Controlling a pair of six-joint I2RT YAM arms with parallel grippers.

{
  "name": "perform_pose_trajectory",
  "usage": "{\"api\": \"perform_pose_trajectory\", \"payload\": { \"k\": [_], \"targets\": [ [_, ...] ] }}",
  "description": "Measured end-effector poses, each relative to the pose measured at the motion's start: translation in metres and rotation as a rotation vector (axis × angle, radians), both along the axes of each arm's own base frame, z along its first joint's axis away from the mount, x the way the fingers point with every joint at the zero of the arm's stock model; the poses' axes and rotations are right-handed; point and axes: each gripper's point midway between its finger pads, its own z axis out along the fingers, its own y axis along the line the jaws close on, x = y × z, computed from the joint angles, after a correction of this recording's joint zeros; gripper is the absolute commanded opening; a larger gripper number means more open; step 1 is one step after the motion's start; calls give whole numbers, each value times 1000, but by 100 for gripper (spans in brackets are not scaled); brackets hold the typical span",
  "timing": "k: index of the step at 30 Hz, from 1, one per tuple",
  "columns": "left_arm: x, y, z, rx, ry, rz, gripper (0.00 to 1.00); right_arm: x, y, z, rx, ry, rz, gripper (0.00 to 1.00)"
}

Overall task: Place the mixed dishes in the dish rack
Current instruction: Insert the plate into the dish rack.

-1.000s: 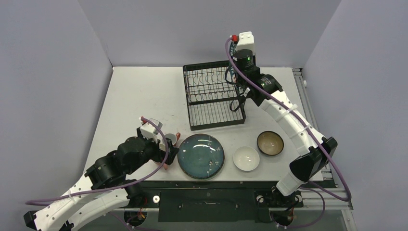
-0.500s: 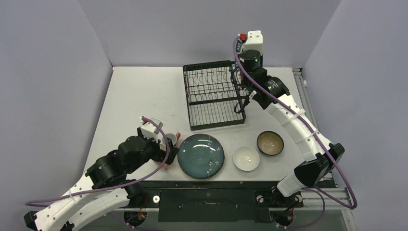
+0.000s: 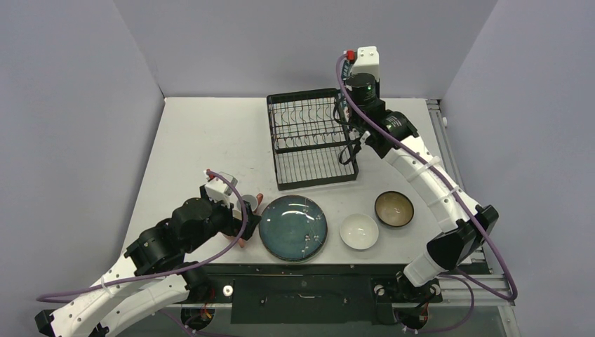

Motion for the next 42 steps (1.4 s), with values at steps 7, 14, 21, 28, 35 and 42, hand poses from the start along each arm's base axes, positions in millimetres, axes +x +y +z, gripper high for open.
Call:
{"api": "perform_pose_trajectory", "payload": {
  "k": [7,14,21,28,35,42],
  "targets": [
    [0,1,0,4,-3,-1,96,7,6,-15,-13,33,7,0],
    [1,1,0,4,-3,3,96,10,9,-25,-29,57,8,0],
    [1,1,0,4,-3,4,96,8,14,-25,-34,56,14,0],
    [1,1,0,2,-2,5,96,5,16,-27,-45,57,8,0],
    [1,2,0,4,-2,5,96,2,19,-42,-72,81,3,0],
    [1,2,-1,5,-2,3,96,2,19,-43,-72,81,0,10]
  ]
}}
